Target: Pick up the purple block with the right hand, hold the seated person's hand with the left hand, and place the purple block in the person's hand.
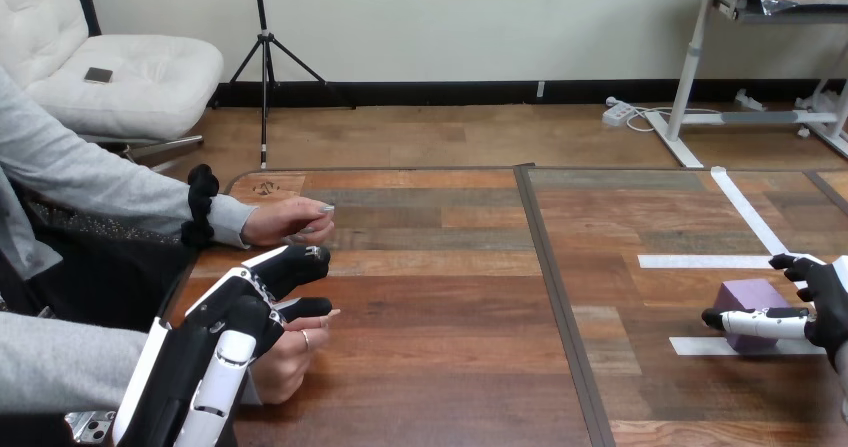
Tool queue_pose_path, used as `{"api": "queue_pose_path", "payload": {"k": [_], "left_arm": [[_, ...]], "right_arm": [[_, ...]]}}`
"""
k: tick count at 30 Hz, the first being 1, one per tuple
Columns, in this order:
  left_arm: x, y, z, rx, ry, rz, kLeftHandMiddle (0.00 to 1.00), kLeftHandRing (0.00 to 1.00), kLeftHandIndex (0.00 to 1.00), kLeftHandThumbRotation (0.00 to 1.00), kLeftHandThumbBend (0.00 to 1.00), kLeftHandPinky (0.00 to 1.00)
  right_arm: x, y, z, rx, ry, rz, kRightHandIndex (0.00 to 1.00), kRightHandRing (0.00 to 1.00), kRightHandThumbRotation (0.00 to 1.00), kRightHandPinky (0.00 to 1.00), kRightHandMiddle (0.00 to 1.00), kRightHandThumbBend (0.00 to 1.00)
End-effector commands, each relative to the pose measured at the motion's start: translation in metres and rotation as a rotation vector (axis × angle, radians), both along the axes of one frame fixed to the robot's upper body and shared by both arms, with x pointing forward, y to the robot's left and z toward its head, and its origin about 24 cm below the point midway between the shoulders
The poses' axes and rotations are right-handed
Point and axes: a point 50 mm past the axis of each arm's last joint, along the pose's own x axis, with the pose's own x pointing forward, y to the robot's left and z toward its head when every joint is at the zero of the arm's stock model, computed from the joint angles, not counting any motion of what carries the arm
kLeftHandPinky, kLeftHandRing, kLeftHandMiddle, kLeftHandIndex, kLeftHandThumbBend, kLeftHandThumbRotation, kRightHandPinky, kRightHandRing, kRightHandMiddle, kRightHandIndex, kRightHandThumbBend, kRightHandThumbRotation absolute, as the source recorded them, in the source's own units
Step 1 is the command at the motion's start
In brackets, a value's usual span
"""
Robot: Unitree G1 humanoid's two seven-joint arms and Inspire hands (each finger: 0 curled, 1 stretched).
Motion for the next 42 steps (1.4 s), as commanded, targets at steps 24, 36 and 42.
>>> {"api": "queue_pose_path", "payload": {"k": [24, 36, 42], "left_arm": [[0.0125, 0.0014, 0.0145, 0.009, -0.075, -0.029, 0.81, 0.83, 0.74, 0.88, 0.45, 0.75], [0.0119, 0.0020, 0.0156, 0.013, -0.072, -0.027, 0.81, 0.84, 0.74, 0.89, 0.43, 0.76], [0.0118, 0.0023, 0.0159, 0.009, -0.069, -0.033, 0.81, 0.84, 0.74, 0.89, 0.43, 0.76]], "right_arm": [[-0.0036, 0.0299, -0.0251, 0.028, 0.048, 0.071, 0.72, 0.66, 0.04, 0.56, 0.71, 0.96], [-0.0003, 0.0320, -0.0212, 0.024, 0.013, 0.091, 0.61, 0.56, 0.00, 0.50, 0.60, 0.86], [0.0005, 0.0336, -0.0189, 0.002, -0.025, 0.114, 0.55, 0.51, 0.00, 0.45, 0.54, 0.82]]}}
